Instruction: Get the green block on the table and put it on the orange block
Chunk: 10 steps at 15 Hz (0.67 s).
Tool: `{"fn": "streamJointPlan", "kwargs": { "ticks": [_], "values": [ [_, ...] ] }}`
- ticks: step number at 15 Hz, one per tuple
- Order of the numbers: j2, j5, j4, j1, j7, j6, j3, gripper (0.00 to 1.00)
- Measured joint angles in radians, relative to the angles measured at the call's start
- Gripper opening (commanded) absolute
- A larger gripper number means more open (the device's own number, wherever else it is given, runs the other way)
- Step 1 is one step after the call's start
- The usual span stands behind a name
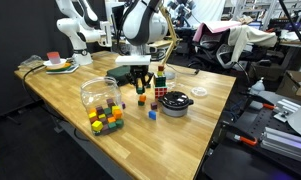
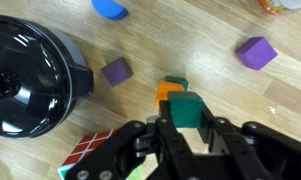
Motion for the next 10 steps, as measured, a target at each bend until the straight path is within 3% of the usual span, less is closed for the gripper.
{"fn": "streamJointPlan", "kwargs": {
  "ticks": [10],
  "values": [
    [0.001,0.0,0.0,0.0,0.004,-0.034,0.004,0.07]
  ]
}}
